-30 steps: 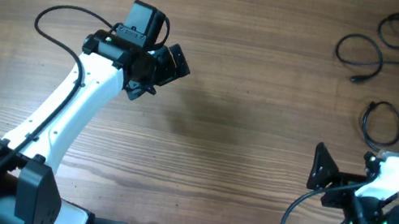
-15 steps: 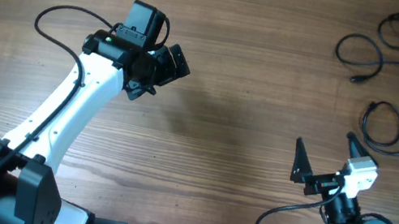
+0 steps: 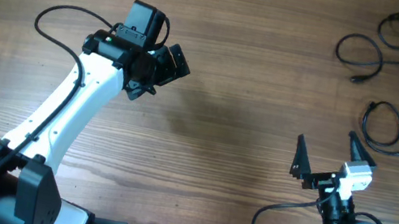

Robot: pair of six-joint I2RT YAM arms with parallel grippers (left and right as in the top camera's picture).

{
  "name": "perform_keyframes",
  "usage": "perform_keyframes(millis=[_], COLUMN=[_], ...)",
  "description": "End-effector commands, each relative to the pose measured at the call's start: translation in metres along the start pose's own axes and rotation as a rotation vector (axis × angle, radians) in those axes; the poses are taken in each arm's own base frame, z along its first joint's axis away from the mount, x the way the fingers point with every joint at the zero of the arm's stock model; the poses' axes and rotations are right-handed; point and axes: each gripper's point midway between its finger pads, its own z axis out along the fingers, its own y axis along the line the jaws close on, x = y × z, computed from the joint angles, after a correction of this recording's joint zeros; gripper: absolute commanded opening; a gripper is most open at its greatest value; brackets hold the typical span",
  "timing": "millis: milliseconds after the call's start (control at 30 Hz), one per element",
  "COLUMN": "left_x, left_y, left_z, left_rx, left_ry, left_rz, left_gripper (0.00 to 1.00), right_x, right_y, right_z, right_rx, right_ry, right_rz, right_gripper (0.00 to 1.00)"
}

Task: Untangle cables

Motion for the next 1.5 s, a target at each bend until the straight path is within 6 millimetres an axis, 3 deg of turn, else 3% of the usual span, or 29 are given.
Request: perform_keyframes(millis=[0,600,800,1467], left_x=[-0.005,-0.005,-0.005,-0.005], left_y=[0.002,0.002,0.002,0.002], left_z=[0.000,0.000,0.000,0.000], left_rx=[-0.008,-0.008,-0.008,-0.008], left_ry=[-0.015,-0.015,-0.015,-0.015], left_rz=[-0.004,-0.004,-0.004,-0.004], left_gripper=[1.00,1.00,1.00,1.00], right_x=[0.023,0.024,0.026,0.025], right_y=[-0.004,-0.011,-0.023,-0.021], right_z=[-0.002,-0.002,-0.004,-0.003], right_rx=[0.027,0.068,0.140,0.129], right_ry=[0.087,0.095,0.102,0.099], right_rz=[0.014,-0.010,0.048,0.017], right_gripper=[1.00,1.00,1.00,1.00])
